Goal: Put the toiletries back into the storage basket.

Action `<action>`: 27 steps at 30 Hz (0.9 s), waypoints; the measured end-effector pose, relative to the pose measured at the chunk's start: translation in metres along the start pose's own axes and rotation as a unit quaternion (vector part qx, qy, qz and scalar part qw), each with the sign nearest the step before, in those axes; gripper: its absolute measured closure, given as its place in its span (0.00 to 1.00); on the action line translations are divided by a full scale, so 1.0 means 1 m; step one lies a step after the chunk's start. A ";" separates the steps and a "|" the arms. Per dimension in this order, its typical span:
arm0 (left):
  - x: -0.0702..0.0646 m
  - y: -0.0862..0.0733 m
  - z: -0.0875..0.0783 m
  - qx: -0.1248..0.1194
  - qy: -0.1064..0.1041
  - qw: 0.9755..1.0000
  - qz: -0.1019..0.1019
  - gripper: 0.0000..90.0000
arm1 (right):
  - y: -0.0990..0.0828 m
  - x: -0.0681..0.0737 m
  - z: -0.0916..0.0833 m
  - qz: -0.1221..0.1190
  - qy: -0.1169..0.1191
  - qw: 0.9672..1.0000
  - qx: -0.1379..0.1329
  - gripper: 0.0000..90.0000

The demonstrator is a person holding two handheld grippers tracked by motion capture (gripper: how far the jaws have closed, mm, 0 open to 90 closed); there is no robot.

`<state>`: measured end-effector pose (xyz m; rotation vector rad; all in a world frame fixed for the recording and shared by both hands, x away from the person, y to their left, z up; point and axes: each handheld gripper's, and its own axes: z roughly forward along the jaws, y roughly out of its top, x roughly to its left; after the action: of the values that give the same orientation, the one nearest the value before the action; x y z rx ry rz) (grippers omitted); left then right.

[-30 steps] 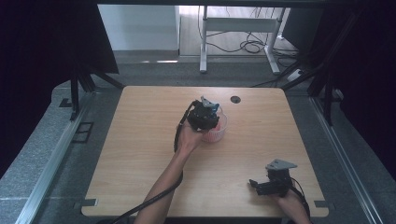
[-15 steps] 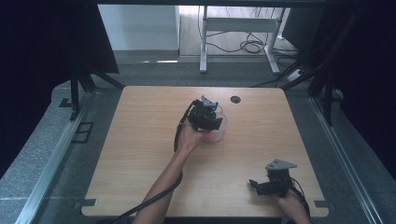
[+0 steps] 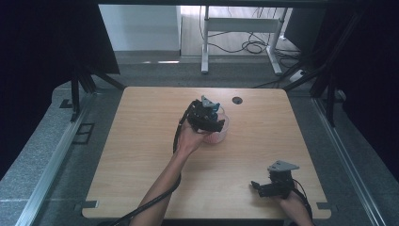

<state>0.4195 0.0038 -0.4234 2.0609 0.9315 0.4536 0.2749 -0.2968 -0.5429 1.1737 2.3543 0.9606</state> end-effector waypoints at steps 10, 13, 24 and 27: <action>0.001 -0.003 -0.013 -0.004 -0.011 1.000 -0.002 0.12 | 0.000 0.000 0.000 0.001 0.000 1.000 0.000 0.00; 0.002 -0.005 -0.016 -0.006 -0.012 1.000 -0.001 0.12 | 0.000 0.000 0.000 0.001 0.000 1.000 0.000 0.00; 0.000 -0.011 -0.027 -0.005 -0.005 1.000 0.015 0.12 | 0.000 0.000 0.000 0.001 -0.001 1.000 0.000 0.00; -0.001 -0.012 -0.029 -0.005 -0.004 1.000 0.019 0.12 | 0.000 0.000 0.000 0.000 -0.001 1.000 0.000 0.00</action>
<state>0.3964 0.0232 -0.4153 2.0743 0.8841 0.4683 0.2750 -0.2968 -0.5429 1.1745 2.3530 0.9603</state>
